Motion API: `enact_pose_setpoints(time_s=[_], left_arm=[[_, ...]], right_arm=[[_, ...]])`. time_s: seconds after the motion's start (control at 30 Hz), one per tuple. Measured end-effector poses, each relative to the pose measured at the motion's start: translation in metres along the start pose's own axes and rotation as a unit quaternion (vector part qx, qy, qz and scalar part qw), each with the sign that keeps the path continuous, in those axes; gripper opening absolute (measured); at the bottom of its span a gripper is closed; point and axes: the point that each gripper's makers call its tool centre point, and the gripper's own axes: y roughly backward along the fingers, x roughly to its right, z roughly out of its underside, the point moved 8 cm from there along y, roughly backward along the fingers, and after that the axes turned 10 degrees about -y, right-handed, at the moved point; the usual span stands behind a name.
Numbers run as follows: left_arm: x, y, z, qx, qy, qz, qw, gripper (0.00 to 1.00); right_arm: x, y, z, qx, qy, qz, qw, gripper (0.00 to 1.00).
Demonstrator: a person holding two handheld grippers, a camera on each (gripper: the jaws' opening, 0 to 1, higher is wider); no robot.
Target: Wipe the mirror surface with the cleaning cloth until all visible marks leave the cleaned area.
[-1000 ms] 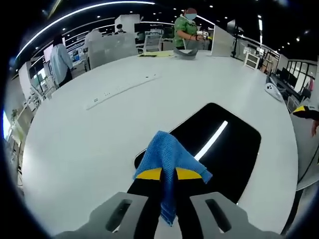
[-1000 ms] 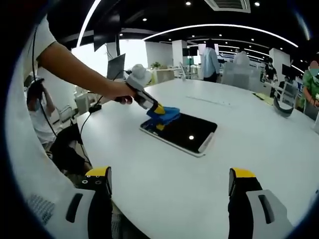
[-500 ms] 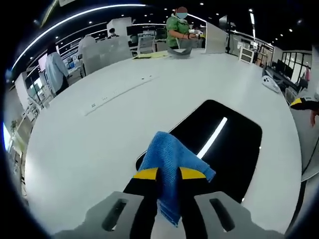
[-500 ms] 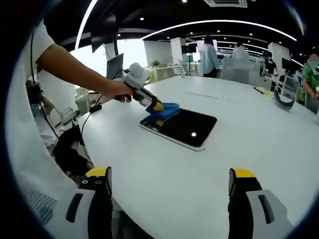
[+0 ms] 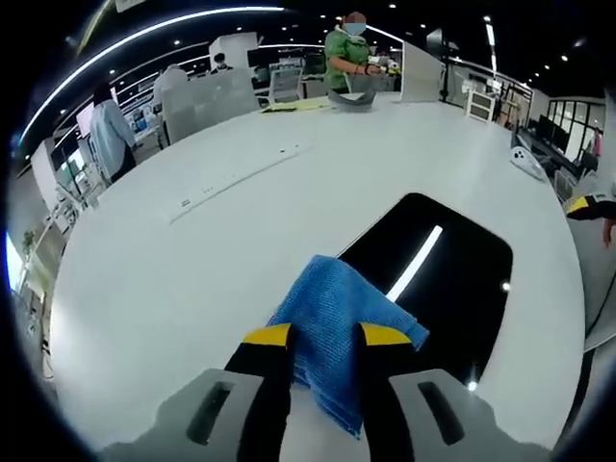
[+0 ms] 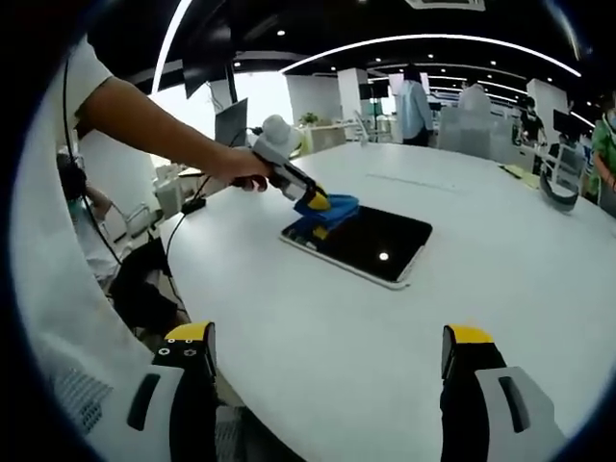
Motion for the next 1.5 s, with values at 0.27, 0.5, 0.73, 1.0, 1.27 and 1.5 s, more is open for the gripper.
enact_pose_setpoints(time_s=[0.27,0.5,0.73,1.0,1.27,1.5], left_arm=[[-0.013,-0.002,0.001,-0.010,0.017,0.007,0.9998,0.39],[-0.019,-0.004,0.004,-0.004,0.035,0.019,0.9992,0.48],[-0.014,0.000,-0.015,0.035,-0.001,0.022,0.9991,0.39],[-0.006,-0.002,-0.018,0.022,0.005,0.036,0.9991,0.24],[-0.003,-0.003,-0.009,-0.003,0.018,0.052,0.9985,0.15],[-0.001,-0.005,-0.007,-0.009,-0.010,0.052,0.9985,0.12]], right_arm=[[-0.001,0.000,-0.003,-0.001,0.000,-0.001,1.0000,0.98],[0.003,0.001,-0.004,0.000,-0.001,0.006,1.0000,0.98],[0.006,-0.001,-0.005,0.001,-0.005,0.009,0.9999,0.97],[0.006,-0.003,-0.002,-0.003,-0.011,0.009,0.9999,0.97],[0.007,-0.001,0.000,-0.003,-0.017,0.011,0.9998,0.97],[0.006,-0.003,0.001,-0.006,-0.022,0.016,0.9996,0.95]])
